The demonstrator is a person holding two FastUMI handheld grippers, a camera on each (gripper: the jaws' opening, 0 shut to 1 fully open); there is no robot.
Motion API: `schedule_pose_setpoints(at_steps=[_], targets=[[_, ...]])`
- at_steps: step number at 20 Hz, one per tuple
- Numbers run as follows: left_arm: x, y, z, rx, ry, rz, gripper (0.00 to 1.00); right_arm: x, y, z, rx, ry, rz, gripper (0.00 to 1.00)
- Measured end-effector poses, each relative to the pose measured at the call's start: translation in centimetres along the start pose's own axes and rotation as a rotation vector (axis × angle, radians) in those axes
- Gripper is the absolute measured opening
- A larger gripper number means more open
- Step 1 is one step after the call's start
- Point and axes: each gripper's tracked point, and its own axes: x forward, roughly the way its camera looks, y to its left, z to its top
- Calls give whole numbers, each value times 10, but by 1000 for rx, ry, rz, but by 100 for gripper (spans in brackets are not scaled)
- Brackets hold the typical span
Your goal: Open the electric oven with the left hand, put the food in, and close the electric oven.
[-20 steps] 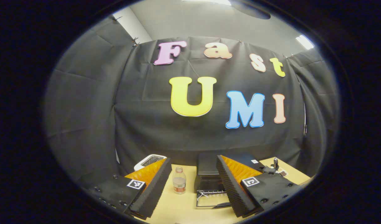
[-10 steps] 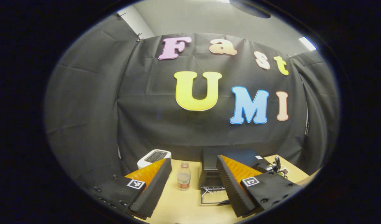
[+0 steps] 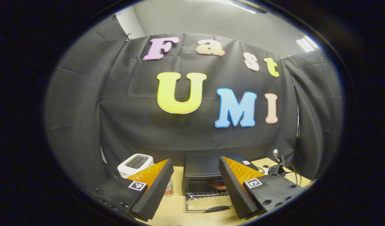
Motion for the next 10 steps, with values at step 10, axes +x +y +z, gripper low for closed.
schedule_pose_setpoints(at_steps=[10], targets=[[20, -67, -15, 0, 14, -46, 100, -167, -2, 136, -479, -414, -27, 71]])
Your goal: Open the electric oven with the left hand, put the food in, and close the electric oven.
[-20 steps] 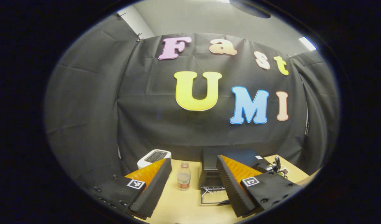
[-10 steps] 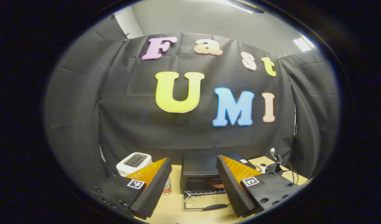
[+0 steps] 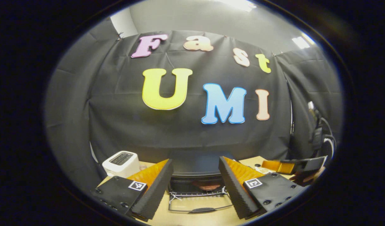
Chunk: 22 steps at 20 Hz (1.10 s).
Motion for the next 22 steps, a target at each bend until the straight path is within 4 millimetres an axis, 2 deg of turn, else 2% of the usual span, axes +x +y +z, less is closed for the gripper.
schedule_pose_setpoints(at_steps=[3, 5, 6, 8, 9, 10, 13, 15, 17, 18, 19, 20, 21, 22], targets=[[2, -14, 12, 23, -31, 7, 97, -33, -15, 54, -77, -143, -33, 71], [3, -22, 21, 36, -55, 20, 97, -49, -20, 80, -102, -211, -38, 71], [3, -25, 24, 39, -66, 28, 100, -55, -22, 86, -116, -227, -38, 71], [3, -32, 26, 39, -74, 36, 94, -61, -26, 92, -135, -245, -45, 71], [4, -35, 24, 38, -67, 36, 97, -63, -28, 93, -139, -249, -47, 72], [7, -37, 18, 36, -52, 38, 93, -65, -30, 92, -141, -250, -42, 72], [12, -39, 6, 16, -17, 47, 97, -63, -40, 85, -154, -215, -54, 76], [16, -39, -13, 7, 28, 53, 97, -61, -46, 81, -153, -198, -69, 78], [23, -41, -46, -3, 123, 47, 100, -59, -50, 73, -145, -167, -73, 81], [25, -44, -62, -20, 169, 38, 91, -57, -50, 70, -137, -158, -69, 83], [28, -45, -79, -36, 211, 38, 95, -55, -51, 72, -130, -155, -67, 94], [30, -45, -94, -46, 251, 44, 100, -53, -51, 72, -127, -153, -67, 94], [30, -44, -109, -47, 294, 50, 100, -52, -52, 72, -128, -152, -67, 94], [31, -44, -126, -38, 343, 49, 92, -51, -53, 72, -131, -152, -67, 94]])
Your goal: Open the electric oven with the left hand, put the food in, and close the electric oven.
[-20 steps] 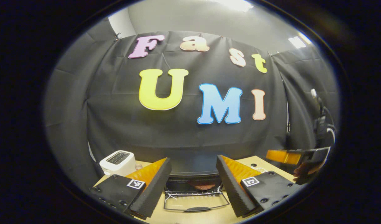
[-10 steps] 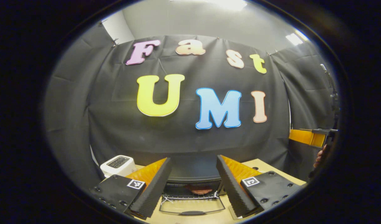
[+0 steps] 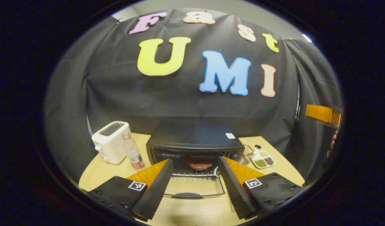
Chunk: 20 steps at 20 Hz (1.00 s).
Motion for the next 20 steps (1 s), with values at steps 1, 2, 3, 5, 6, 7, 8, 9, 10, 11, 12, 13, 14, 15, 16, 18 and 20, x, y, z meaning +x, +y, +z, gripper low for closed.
schedule_pose_setpoints(at_steps=[1, 2, 3, 5, 6, 7, 8, 9, 10, 11, 12, 13, 14, 15, 16, 18, 20], targets=[[5, 1, -17, 17, 48, 1, 100, -1, -1, 0, -2, -2, 2, 94], [11, 0, -36, 37, 94, -5, 98, -1, -3, 0, -5, -1, 2, 94], [16, -1, -54, 54, 139, -14, 98, -1, -5, -1, -8, 1, 1, 94], [15, 1, -87, 71, 229, -25, 98, 0, -9, -4, -10, 8, -4, 94], [16, 2, -100, 73, 267, -26, 98, 0, -11, -6, -7, 13, -10, 94], [17, 3, -113, 76, 313, -30, 98, 1, -15, -6, -1, 18, -17, 94], [17, 5, -128, 83, 357, -25, 98, 0, -19, -7, 4, 22, -26, 94], [17, 8, -140, 91, 393, -25, 98, 0, -23, -10, 8, 25, -33, 94], [18, 9, -151, 95, 426, -29, 100, -2, -28, -11, 10, 30, -41, 94], [19, 10, -160, 91, 459, -33, 98, -4, -30, -13, 12, 34, -47, 94], [19, 9, -169, 84, 489, -41, 98, -5, -32, -15, 14, 39, -52, 94], [21, 9, -174, 80, 512, -46, 100, -6, -35, -16, 14, 41, -57, 94], [25, 12, -181, 76, 533, -46, 98, -7, -37, -16, 14, 42, -64, 94], [29, 15, -187, 73, 556, -45, 95, -8, -40, -17, 12, 43, -70, 94], [33, 17, -192, 69, 575, -44, 98, -9, -43, -17, 9, 46, -78, 94], [40, 20, -202, 65, 616, -45, 100, -11, -47, -17, 5, 45, -88, 95], [49, 19, -208, 63, 643, -52, 100, -13, -53, -17, 1, 42, -102, 95]])
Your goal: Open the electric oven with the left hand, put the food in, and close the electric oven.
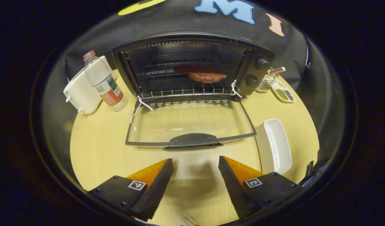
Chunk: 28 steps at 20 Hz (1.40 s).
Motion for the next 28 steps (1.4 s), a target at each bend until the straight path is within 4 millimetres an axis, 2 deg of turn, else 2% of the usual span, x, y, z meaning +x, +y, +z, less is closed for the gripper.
schedule_pose_setpoints(at_steps=[7, 14, 19, 24, 25, 28], targets=[[34, 2, -2, 2, 94, 11, 98, -5, -20, -5, 5, 10, -45, 95], [48, 8, -3, -21, 136, 19, 100, -7, -29, -8, 7, 20, -59, 95], [38, 7, 2, -19, 116, 13, 98, -7, -28, -6, 7, 18, -58, 95], [10, 5, 12, -34, 38, -10, 98, -7, -18, -4, 4, 15, -35, 95], [4, 5, 16, -34, 20, -11, 95, -7, -15, -3, 0, 13, -28, 95], [-10, 4, 25, -41, -25, -21, 97, -7, -7, 0, -7, 5, -9, 95]])
